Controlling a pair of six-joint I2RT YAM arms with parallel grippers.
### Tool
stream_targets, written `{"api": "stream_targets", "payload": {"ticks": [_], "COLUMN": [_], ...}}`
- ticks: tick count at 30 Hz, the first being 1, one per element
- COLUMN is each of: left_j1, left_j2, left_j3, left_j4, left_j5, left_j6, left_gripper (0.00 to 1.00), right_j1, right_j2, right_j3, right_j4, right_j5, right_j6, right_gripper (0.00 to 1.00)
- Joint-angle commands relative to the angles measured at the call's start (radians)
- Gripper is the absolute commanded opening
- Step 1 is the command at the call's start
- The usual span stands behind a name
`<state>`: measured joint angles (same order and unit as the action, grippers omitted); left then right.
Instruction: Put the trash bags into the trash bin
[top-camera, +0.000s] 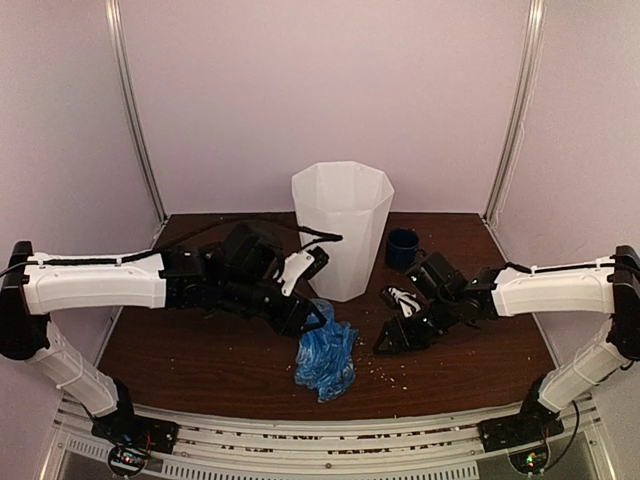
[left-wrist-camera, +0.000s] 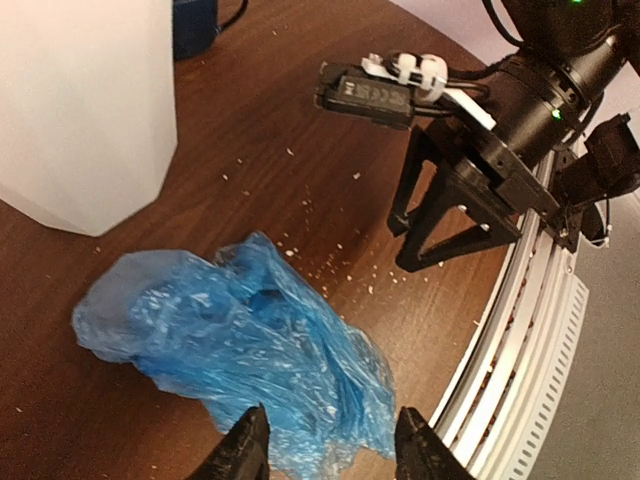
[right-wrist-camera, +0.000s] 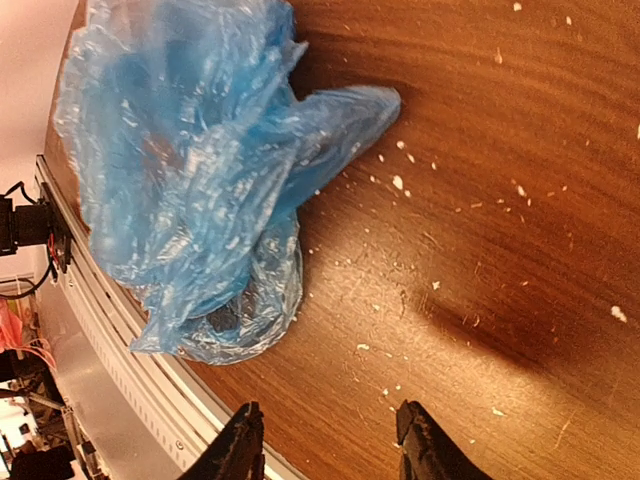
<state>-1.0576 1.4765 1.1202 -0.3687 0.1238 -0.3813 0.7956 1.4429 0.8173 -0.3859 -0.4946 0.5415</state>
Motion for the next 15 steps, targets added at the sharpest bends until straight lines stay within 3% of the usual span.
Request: {"api": "stream_targets", "payload": {"ticks": [1,5,9,15], "left_j1": [-0.067,-0.093,-0.093,-0.079], "left_j2": [0.04,0.087,0.131,0.2], "left_j3": [0.023,0.009,0.023,0.064], "left_j4": [-0.002,0.017,-0.001,-0.002], "left_j5": [-0.026,-0.043,-0.145,-0.227], "left_j6": [-0.041,-0.079,-0.139,-0.168], "left_gripper": [0.42,0.42,0.58,0.69], "right_j1": [0.01,0.034,0.071,0.137], "right_j2": [0.004,0.064,0.173,0.312], "right_j3": [-0.102,-0.141,-0.095,-0.011], "right_j4": [0.205,0.334,0.399,0.433], "right_j5": [-0.041,-0.075,-0.098,-0.084], "right_j6": [0.149,0.206,0.232,0.274], "right_gripper": [0.46,0.45,0.44,0.44]}}
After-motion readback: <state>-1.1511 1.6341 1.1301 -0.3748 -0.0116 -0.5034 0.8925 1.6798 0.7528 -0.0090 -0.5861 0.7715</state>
